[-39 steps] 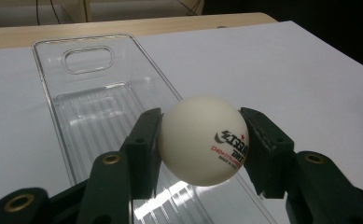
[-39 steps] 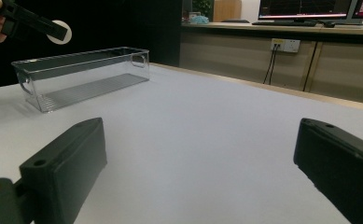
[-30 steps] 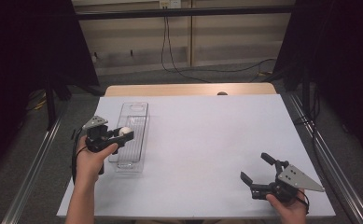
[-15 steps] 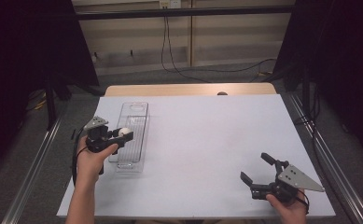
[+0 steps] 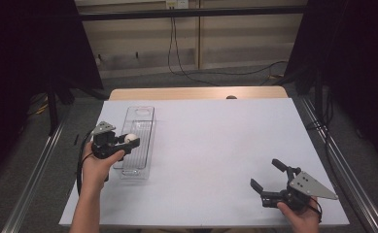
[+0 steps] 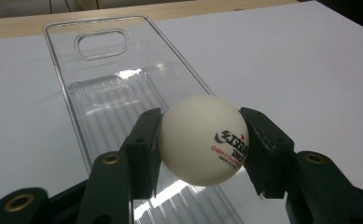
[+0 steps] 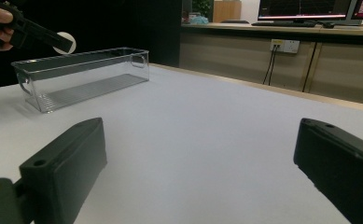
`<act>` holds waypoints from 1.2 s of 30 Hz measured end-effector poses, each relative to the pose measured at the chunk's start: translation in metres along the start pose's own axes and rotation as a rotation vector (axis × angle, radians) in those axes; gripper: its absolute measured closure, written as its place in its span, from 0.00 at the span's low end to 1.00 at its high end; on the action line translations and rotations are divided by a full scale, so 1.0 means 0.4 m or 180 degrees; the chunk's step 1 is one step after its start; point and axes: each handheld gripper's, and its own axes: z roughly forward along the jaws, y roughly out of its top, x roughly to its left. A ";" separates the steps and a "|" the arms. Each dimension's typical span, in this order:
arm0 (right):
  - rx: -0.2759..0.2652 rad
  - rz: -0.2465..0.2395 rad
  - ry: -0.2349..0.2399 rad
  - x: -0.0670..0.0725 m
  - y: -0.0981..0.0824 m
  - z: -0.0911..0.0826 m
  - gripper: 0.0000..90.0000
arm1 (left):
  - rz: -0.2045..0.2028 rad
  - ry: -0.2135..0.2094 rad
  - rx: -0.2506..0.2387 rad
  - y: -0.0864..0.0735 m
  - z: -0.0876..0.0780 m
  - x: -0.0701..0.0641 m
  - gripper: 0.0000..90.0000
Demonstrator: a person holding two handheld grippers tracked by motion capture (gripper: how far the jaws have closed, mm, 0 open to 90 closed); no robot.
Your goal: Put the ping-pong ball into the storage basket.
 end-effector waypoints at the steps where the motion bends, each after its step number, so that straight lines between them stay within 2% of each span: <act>1: 0.0000 -0.0004 -0.0004 0.000 0.000 0.000 0.02 | 0.0019 0.0008 0.0018 0.000 -0.001 0.001 0.57; 8: 0.0006 -0.0010 0.0002 0.000 0.000 0.000 0.02 | 0.0028 0.0013 0.0039 -0.002 0.004 0.001 0.57; 14: 0.0001 -0.0002 -0.0004 0.000 0.000 0.000 0.02 | -0.0018 0.0021 0.0034 -0.009 0.008 0.007 0.57; 24: -0.0003 -0.0002 0.0007 0.001 0.000 0.001 0.02 | 0.0028 0.0051 0.0065 -0.010 0.008 0.008 0.57; 36: 0.0002 -0.0001 0.0002 0.001 0.000 0.001 0.02 | 0.0017 0.0051 0.0086 -0.016 0.015 0.009 0.57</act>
